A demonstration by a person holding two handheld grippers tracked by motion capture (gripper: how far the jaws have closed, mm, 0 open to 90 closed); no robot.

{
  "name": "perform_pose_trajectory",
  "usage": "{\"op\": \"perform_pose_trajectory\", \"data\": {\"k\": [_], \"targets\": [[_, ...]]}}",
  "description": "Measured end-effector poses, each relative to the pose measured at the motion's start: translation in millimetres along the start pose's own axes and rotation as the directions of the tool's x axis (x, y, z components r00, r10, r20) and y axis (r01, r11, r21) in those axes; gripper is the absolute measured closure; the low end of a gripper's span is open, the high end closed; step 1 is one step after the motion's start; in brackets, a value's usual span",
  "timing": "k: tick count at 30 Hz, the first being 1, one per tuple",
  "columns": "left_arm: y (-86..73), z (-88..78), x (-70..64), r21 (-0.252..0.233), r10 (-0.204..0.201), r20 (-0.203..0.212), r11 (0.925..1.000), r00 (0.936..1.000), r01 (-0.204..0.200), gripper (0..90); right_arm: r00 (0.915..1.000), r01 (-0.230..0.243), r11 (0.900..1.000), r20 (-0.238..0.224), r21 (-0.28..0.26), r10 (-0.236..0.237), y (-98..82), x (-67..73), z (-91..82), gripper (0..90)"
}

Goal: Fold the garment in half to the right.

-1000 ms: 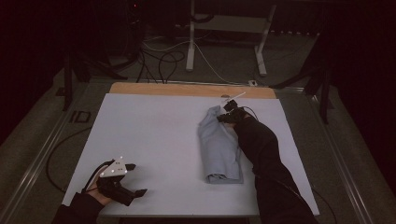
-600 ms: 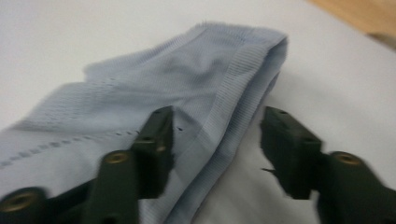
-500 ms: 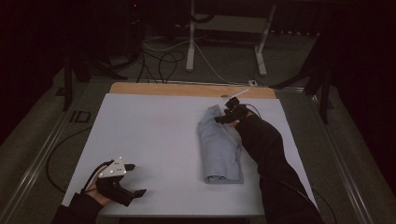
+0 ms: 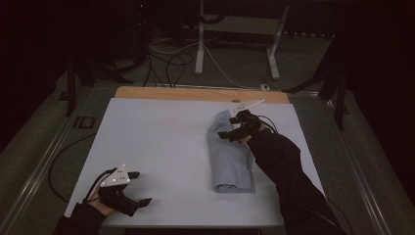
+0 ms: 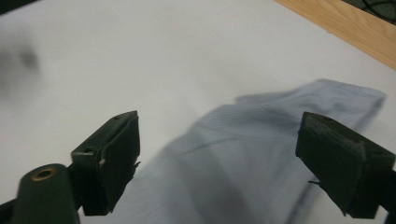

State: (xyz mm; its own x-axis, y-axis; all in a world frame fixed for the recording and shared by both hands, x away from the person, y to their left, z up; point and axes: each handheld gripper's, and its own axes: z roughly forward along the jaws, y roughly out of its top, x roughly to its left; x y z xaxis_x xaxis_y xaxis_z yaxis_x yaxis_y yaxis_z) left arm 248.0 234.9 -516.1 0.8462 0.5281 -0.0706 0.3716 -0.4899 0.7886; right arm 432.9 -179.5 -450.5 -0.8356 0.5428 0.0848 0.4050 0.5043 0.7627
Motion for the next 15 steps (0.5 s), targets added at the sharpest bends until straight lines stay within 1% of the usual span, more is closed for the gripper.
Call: {"op": "perform_pose_trajectory", "data": {"k": [2, 3, 4, 5, 7, 9, 10, 13, 14, 15], "targets": [[0.1, -0.2, 0.0, 0.0, 0.001, -0.002, 1.0, 1.0, -0.001, 0.3, 0.9996, 0.024, 1.0, -0.013, -0.013, -0.024, -0.5, 11.7, -5.2, 16.0], [0.1, -0.1, -0.1, 0.001, 0.002, -0.003, 1.0, 1.0, -0.002, 0.3, 0.9991, 0.038, 0.999, -0.019, -0.014, -0.038, -1.3, 17.3, -7.5, 21.7], [0.0, 0.0, -0.1, 0.0, 0.003, -0.002, 1.0, 1.0, -0.003, 0.3, 0.9984, 0.053, 0.998, -0.018, -0.018, -0.054, -2.2, 23.0, -10.1, 29.1], [0.0, 0.1, 0.0, 0.001, 0.002, 0.0, 1.0, 1.0, -0.002, 0.3, 0.9972, 0.07, 0.997, -0.027, -0.024, -0.07, -3.3, 28.7, -12.9, 33.5], [-0.2, 0.4, 0.1, 0.005, 0.002, -0.002, 1.0, 1.0, -0.002, 0.3, 0.994, 0.097, 0.995, -0.047, -0.029, -0.098, -6.4, 38.9, -18.1, 49.3], [-0.2, 0.5, -0.4, 0.006, 0.005, 0.001, 1.0, 1.0, -0.005, 0.4, 0.9879, 0.148, 0.988, -0.043, -0.035, -0.149, -12.1, 49.5, -22.4, 61.9], [-0.2, 0.4, -0.4, 0.007, 0.007, 0.002, 1.0, 1.0, -0.007, 0.3, 0.9842, 0.167, 0.986, -0.055, -0.026, -0.168, -14.9, 53.3, -23.6, 68.9], [0.1, 0.0, -0.4, 0.003, 0.006, 0.001, 1.0, 1.0, -0.006, 0.4, 0.9791, 0.192, 0.981, -0.065, -0.014, -0.193, -25.2, 61.9, -24.9, 90.0], [0.2, -0.1, -0.5, 0.003, 0.007, 0.001, 1.0, 1.0, -0.008, 0.4, 0.9798, 0.188, 0.982, -0.067, -0.011, -0.188, -28.8, 64.0, -25.2, 90.0], [0.2, -0.1, -0.5, 0.002, 0.008, 0.003, 1.0, 1.0, -0.008, 0.4, 0.9783, 0.192, 0.981, -0.078, -0.004, -0.192, -32.2, 65.6, -25.0, 90.0]]}}
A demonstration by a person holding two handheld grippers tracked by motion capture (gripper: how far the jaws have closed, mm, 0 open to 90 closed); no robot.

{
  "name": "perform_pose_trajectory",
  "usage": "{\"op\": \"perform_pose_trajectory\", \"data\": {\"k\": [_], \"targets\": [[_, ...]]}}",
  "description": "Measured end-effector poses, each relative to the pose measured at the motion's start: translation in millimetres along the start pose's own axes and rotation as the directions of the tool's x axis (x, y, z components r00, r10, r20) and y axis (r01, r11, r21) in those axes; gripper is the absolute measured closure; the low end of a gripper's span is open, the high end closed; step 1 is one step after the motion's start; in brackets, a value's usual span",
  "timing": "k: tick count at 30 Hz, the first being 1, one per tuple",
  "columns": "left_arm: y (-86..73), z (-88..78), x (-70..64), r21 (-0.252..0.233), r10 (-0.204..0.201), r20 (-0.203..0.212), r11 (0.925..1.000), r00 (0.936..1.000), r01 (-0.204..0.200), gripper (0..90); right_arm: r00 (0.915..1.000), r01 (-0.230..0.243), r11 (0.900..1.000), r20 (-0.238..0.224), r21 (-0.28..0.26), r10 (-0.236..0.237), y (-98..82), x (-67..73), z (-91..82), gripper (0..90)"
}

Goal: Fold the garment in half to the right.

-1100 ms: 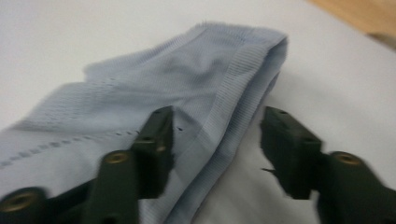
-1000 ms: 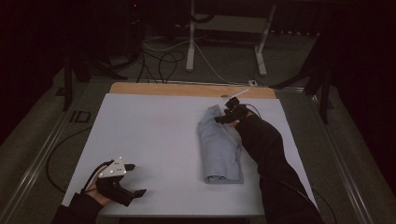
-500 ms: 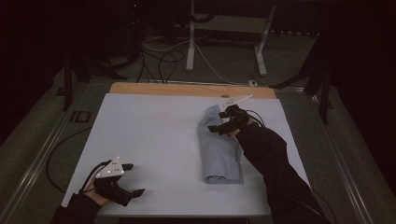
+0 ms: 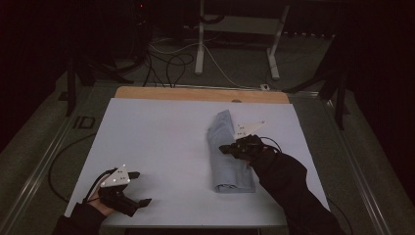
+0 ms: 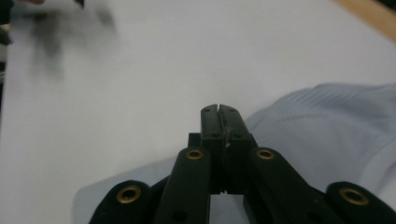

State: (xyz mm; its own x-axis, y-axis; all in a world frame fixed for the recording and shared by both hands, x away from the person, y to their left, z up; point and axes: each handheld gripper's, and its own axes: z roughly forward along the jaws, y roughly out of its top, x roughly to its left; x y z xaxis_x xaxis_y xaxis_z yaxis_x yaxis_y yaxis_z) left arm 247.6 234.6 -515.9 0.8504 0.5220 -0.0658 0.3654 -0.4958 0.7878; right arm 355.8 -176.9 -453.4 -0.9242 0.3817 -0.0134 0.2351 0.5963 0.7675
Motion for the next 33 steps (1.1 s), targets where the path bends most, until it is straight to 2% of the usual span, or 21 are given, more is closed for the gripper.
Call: {"op": "perform_pose_trajectory", "data": {"k": [5, 8, 17, 19, 22, 26, 33], "targets": [[-0.4, 0.7, 0.2, 0.006, 0.001, 0.0, 1.0, 1.0, -0.001, 0.3, 0.9982, 0.005, 1.0, -0.059, 0.017, -0.004, -15.8, 12.5, 2.5, 90.0], [-0.3, 1.4, 0.6, 0.009, 0.001, 0.001, 1.0, 1.0, -0.001, 0.3, 0.9985, 0.014, 0.999, -0.054, 0.047, -0.012, -25.1, 15.6, 8.2, 90.0], [-0.8, 2.2, 0.6, 0.009, -0.003, 0.004, 1.0, 1.0, 0.003, 0.4, 0.9966, -0.013, 0.993, -0.08, 0.121, 0.023, -56.5, 19.9, 27.3, 90.0], [-0.7, 2.3, 0.1, 0.011, -0.002, 0.003, 0.9999, 1.0, 0.002, 0.3, 0.9953, -0.016, 0.993, -0.093, 0.114, 0.027, -61.2, 20.5, 28.7, 90.0], [-0.5, 2.3, -0.2, 0.013, 0.003, 0.004, 0.9999, 1.0, -0.003, 0.4, 0.9947, 0.011, 0.991, -0.103, 0.13, 0.003, -63.9, 24.3, 28.9, 90.0], [-0.5, 1.9, 0.0, 0.011, 0.0, 0.002, 0.9999, 1.0, 0.0, 0.3, 0.9926, -0.01, 0.994, -0.119, 0.111, 0.023, -68.9, 24.0, 28.0, 90.0], [-0.7, 1.8, -0.2, 0.01, 0.006, 0.004, 0.9999, 1.0, -0.006, 0.4, 0.9911, 0.001, 0.995, -0.133, 0.098, 0.012, -74.9, 31.3, 23.0, 90.0]]}}
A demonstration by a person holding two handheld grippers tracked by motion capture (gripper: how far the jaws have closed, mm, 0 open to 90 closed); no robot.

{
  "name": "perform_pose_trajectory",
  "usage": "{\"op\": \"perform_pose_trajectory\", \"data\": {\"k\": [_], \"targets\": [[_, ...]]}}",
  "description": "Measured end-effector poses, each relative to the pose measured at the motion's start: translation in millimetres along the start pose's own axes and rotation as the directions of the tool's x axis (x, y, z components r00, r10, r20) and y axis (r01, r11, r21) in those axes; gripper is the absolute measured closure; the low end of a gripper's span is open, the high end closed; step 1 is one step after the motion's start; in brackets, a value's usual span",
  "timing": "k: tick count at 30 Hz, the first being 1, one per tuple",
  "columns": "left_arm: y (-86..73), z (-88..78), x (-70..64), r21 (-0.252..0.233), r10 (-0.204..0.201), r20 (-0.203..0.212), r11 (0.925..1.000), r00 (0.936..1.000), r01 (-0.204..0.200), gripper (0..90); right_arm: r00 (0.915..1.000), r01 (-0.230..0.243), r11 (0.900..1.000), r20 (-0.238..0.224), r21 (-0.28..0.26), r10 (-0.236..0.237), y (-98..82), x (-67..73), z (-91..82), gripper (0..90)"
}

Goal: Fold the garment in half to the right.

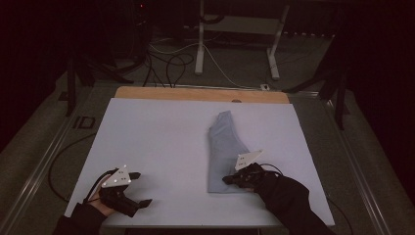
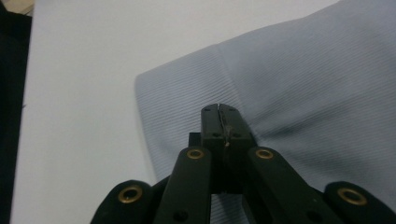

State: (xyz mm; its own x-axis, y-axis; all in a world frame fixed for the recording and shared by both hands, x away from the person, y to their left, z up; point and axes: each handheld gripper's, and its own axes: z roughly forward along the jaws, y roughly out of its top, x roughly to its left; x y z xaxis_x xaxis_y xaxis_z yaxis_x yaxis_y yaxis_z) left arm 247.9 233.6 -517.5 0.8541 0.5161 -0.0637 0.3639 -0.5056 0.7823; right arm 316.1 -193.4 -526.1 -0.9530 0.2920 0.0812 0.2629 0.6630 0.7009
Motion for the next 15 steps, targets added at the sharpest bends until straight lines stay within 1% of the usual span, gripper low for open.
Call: {"op": "perform_pose_trajectory", "data": {"k": [4, 6, 13, 15], "targets": [[-0.1, -0.2, -0.1, 0.002, 0.001, -0.001, 1.0, 1.0, -0.001, 0.3, 0.9999, 0.012, 1.0, -0.003, 0.0, -0.012, -2.2, 5.6, -1.6, 90.0], [-0.2, 0.0, 0.2, 0.001, -0.001, -0.001, 1.0, 1.0, 0.001, 0.3, 0.9992, 0.039, 0.999, -0.005, 0.0, -0.039, -2.7, 6.7, -2.1, 90.0], [0.1, 0.3, -0.2, 0.002, 0.0, -0.001, 1.0, 1.0, 0.0, 0.4, 0.9993, 0.036, 0.999, -0.004, -0.002, -0.036, -3.1, 6.1, -1.7, 90.0], [0.2, 0.4, -0.4, 0.004, 0.002, 0.001, 1.0, 1.0, -0.002, 0.4, 0.9997, 0.024, 1.0, -0.003, -0.001, -0.024, -2.6, 6.3, -1.7, 90.0]]}}
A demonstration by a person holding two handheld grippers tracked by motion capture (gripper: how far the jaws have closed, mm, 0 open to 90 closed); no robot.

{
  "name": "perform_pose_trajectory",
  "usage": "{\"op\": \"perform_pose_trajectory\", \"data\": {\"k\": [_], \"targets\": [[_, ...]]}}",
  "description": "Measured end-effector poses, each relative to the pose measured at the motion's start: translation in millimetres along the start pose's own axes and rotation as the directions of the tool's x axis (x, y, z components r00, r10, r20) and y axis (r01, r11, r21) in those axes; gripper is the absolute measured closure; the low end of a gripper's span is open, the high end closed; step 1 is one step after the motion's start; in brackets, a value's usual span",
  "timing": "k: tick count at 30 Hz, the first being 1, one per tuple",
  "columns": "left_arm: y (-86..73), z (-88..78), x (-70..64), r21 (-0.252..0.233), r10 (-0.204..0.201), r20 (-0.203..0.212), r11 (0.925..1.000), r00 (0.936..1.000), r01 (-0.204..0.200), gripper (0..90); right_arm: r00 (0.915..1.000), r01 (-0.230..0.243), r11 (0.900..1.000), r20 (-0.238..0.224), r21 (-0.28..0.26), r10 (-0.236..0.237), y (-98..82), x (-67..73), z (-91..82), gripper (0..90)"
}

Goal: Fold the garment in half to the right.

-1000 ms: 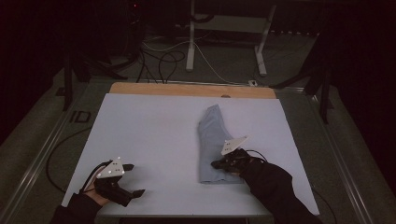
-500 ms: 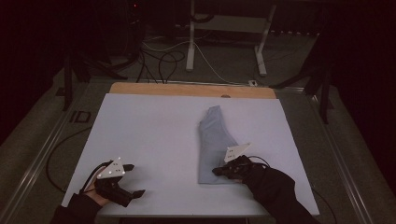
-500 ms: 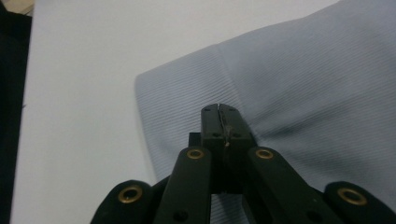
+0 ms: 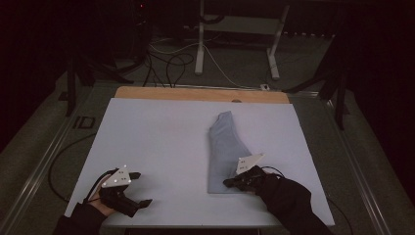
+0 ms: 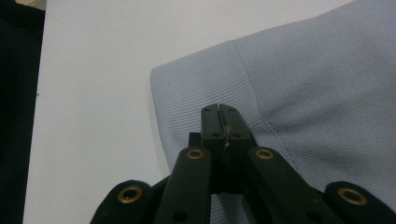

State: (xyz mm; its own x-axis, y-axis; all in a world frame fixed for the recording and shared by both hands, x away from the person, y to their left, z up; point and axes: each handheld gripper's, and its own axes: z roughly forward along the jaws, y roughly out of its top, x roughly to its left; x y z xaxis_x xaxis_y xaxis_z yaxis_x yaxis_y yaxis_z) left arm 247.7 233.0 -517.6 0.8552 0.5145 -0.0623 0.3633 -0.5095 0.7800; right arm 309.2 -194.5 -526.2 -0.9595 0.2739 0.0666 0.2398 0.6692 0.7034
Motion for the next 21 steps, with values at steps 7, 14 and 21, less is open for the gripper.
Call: {"op": "perform_pose_trajectory", "data": {"k": [7, 14, 21], "targets": [[-0.2, -0.8, 0.8, 0.0, -0.002, -0.001, 1.0, 1.0, 0.002, 0.3, 0.9998, -0.016, 0.999, -0.009, -0.029, 0.015, 6.2, -1.1, -7.9, 90.0], [-0.1, -1.9, 0.9, -0.001, -0.001, -0.001, 1.0, 1.0, 0.001, 0.3, 0.9981, -0.033, 0.995, 0.049, -0.091, 0.037, 18.2, -3.7, -22.1, 69.1], [-0.3, -2.7, 1.5, -0.006, -0.003, 0.003, 1.0, 1.0, 0.003, 0.3, 0.995, -0.061, 0.991, 0.072, -0.116, 0.07, 25.1, -12.3, -27.5, 40.8]]}}
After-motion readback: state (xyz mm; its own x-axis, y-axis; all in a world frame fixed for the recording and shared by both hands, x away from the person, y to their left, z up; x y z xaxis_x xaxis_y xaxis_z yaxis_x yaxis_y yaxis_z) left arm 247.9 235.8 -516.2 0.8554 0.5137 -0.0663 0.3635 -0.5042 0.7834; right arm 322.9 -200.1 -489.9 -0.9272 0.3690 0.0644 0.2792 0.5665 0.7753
